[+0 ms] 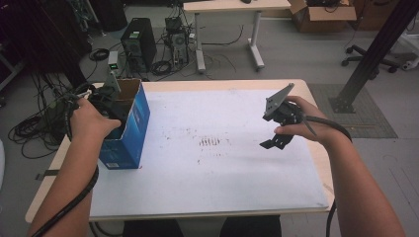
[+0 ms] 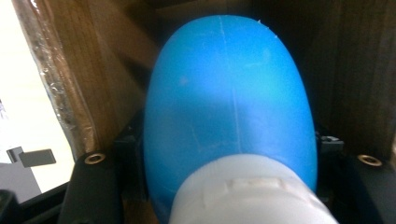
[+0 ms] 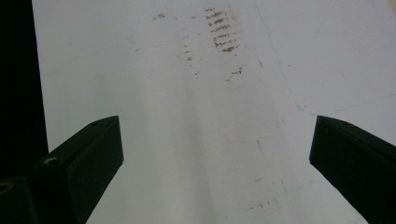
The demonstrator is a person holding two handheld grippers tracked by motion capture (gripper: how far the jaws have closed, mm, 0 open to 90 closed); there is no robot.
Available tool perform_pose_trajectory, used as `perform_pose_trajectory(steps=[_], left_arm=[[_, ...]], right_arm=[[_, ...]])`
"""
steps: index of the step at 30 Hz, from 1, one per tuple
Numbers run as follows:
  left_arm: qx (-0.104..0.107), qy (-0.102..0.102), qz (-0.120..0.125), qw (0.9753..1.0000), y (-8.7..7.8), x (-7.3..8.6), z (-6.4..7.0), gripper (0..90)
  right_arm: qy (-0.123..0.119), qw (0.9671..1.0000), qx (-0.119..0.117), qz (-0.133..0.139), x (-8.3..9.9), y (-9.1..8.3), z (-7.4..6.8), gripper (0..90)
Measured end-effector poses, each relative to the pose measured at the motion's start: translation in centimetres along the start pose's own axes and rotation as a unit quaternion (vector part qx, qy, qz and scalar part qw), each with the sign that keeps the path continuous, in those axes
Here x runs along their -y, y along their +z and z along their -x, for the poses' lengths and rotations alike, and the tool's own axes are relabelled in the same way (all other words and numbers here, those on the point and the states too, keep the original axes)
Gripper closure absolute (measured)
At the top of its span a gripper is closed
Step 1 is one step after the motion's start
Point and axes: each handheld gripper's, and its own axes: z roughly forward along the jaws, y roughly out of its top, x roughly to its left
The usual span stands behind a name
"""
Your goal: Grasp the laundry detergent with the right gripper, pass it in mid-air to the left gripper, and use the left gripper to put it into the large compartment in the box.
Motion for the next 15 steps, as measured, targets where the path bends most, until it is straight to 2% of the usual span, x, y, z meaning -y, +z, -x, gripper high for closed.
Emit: perform_pose_trajectory(steps=[8, 15], left_arm=[[-0.006, -0.006, 0.001, 1.0000, -0.5, -0.1, 0.4, 30.5], [-0.005, -0.008, 0.002, 1.0000, -1.2, 0.1, 0.5, 30.3]], right_arm=[[0.005, 1.0000, -0.006, 0.000, 0.4, 0.0, 0.0, 2.8], [0.007, 1.0000, 0.001, 0.002, 0.7, -0.2, 0.0, 2.6]])
